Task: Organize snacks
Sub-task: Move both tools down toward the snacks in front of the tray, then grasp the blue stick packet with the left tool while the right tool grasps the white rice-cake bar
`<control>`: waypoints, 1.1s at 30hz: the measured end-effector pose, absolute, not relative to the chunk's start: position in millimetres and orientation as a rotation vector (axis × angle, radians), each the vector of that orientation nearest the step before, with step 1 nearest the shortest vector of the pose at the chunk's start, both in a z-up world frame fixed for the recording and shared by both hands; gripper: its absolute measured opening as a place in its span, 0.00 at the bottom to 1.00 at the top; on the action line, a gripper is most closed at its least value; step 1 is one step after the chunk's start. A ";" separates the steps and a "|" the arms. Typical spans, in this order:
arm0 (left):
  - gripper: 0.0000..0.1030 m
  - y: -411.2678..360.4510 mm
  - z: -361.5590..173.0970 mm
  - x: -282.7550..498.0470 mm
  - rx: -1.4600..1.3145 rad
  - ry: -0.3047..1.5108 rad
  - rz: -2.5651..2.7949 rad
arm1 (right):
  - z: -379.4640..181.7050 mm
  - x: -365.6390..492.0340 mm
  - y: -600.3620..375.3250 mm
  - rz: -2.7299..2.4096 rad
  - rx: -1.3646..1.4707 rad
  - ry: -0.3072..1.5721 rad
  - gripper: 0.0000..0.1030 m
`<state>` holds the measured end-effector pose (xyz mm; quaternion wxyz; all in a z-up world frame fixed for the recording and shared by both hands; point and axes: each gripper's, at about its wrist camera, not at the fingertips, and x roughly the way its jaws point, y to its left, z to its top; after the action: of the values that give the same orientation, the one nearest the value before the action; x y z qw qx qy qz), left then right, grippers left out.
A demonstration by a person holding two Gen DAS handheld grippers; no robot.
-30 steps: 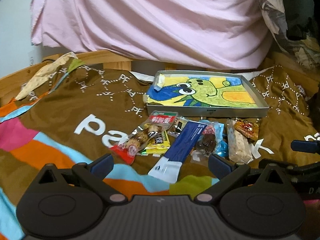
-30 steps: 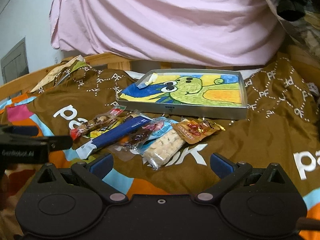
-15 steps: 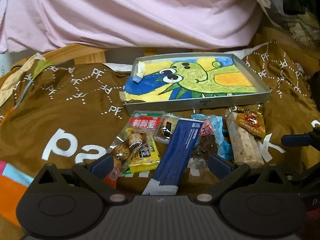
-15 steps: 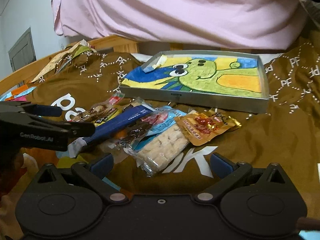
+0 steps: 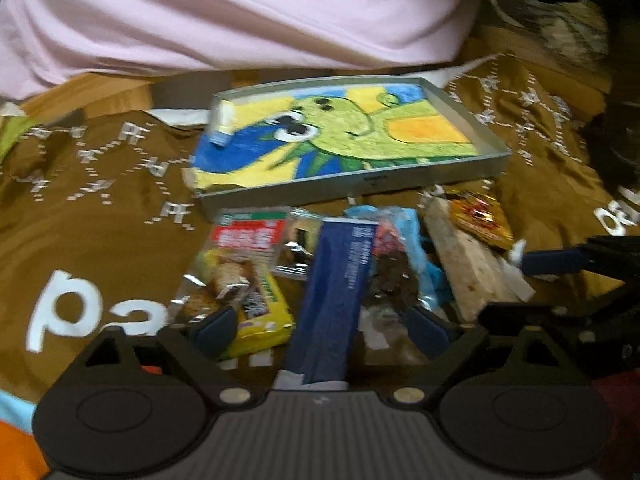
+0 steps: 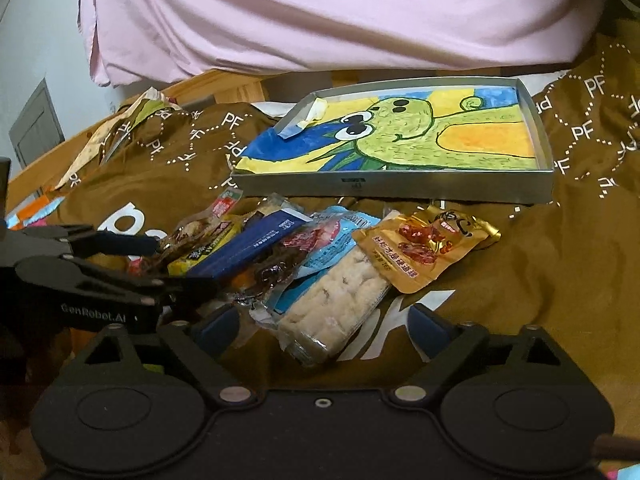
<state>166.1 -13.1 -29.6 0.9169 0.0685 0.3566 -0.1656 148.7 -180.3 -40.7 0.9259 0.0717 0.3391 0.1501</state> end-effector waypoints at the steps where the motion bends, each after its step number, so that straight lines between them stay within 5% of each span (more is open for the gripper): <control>1: 0.86 -13.3 -29.7 167.1 0.143 0.733 -0.355 | -40.9 149.5 -179.9 0.307 0.152 0.699 0.86; 9: 0.64 -13.1 -29.9 187.2 0.126 0.768 -0.425 | -43.8 169.2 -179.8 0.272 0.212 0.754 0.84; 26: 0.52 -23.2 -37.8 210.8 0.117 0.839 -0.450 | -53.3 183.6 -181.4 0.225 0.225 0.791 0.73; 29: 0.44 -23.7 -38.4 211.3 0.113 0.851 -0.432 | -53.4 183.2 -180.7 0.223 0.223 0.792 0.72; 33: 0.41 -26.3 -37.3 209.5 0.127 0.871 -0.399 | -53.3 182.1 -180.7 0.232 0.239 0.801 0.58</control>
<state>209.5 -26.3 -37.3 0.8855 0.0611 0.4188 -0.1917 182.1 -180.7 -53.3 0.9075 0.1157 0.3879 0.1125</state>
